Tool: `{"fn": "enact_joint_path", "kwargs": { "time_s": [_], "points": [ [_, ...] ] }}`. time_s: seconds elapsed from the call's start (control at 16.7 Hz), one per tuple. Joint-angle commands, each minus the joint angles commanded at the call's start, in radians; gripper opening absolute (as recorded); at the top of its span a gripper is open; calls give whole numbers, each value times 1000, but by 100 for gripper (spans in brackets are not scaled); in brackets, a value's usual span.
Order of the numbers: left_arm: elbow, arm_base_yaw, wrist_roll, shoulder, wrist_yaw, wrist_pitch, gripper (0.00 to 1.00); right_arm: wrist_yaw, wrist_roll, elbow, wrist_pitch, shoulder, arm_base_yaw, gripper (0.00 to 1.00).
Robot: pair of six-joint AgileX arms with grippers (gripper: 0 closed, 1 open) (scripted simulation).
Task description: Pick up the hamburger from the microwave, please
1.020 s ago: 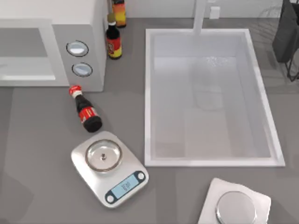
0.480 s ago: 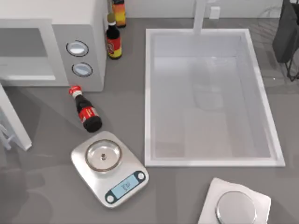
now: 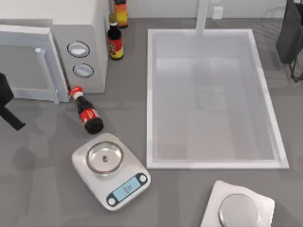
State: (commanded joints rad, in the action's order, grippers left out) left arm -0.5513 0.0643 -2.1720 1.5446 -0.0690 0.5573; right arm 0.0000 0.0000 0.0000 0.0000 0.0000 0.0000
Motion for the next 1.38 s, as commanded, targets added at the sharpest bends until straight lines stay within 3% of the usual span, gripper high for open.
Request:
{"fn": "enact_joint_path", "kwargs": {
  "time_s": [0.36, 0.66, 0.96, 1.38],
  "points": [
    [-58, -252, 995, -44, 230, -80, 0, 0, 0, 0, 0, 0, 0, 100],
    [-96, -425, 1588, -76, 386, -133, 0, 0, 0, 0, 0, 0, 0, 100],
    [-119, -539, 1927, -98, 488, -168, 0, 0, 0, 0, 0, 0, 0, 100],
    [-125, -570, 2009, -105, 515, -177, 0, 0, 0, 0, 0, 0, 0, 100]
  ]
}}
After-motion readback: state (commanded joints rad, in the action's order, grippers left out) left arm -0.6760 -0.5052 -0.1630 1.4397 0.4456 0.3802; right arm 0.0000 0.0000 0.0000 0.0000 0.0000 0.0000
